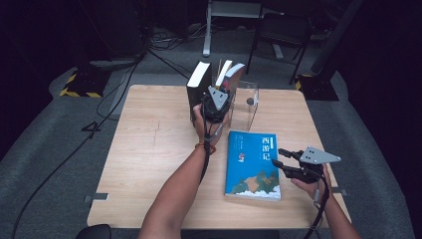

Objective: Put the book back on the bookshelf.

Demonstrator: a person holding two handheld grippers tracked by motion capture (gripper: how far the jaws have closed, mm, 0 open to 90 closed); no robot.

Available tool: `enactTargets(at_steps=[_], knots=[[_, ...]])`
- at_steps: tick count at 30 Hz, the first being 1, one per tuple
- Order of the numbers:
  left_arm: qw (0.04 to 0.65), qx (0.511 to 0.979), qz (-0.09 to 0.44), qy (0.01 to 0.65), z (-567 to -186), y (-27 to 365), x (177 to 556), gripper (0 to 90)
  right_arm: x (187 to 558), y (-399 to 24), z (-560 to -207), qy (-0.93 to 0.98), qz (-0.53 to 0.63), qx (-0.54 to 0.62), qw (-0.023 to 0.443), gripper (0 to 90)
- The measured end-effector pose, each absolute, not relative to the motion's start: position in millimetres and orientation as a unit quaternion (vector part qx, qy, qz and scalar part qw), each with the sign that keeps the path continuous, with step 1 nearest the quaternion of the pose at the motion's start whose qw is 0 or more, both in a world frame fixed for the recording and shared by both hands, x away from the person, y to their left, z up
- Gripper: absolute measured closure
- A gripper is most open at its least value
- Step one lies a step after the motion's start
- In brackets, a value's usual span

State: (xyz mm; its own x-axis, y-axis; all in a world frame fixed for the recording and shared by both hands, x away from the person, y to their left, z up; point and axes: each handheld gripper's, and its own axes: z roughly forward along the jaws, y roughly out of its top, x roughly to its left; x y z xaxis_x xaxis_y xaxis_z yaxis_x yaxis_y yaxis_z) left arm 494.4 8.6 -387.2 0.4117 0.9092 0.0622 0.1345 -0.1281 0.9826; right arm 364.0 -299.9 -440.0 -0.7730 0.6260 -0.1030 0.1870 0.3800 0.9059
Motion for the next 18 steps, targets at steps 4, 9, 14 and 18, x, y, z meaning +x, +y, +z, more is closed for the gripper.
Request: enactTargets(at_steps=[4,9,14,18], knots=[[0.525,0.659,0.367,0.395,-387.6,9.6,493.0,73.2,364.3,-300.9,-440.5,0.800,0.496,0.257,0.220,51.9],[0.522,0.666,0.365,0.388,-389.8,10.6,484.2,72.5,363.9,-300.3,-440.3,0.801,0.494,0.256,0.222,51.8],[0.526,0.674,0.364,0.370,-383.3,14.6,473.8,70.8,363.3,-300.1,-440.2,0.802,0.493,0.256,0.220,51.8],[0.512,0.690,0.364,0.360,-379.5,16.1,470.8,71.2,364.0,-299.4,-441.1,0.804,0.490,0.256,0.219,52.1]])
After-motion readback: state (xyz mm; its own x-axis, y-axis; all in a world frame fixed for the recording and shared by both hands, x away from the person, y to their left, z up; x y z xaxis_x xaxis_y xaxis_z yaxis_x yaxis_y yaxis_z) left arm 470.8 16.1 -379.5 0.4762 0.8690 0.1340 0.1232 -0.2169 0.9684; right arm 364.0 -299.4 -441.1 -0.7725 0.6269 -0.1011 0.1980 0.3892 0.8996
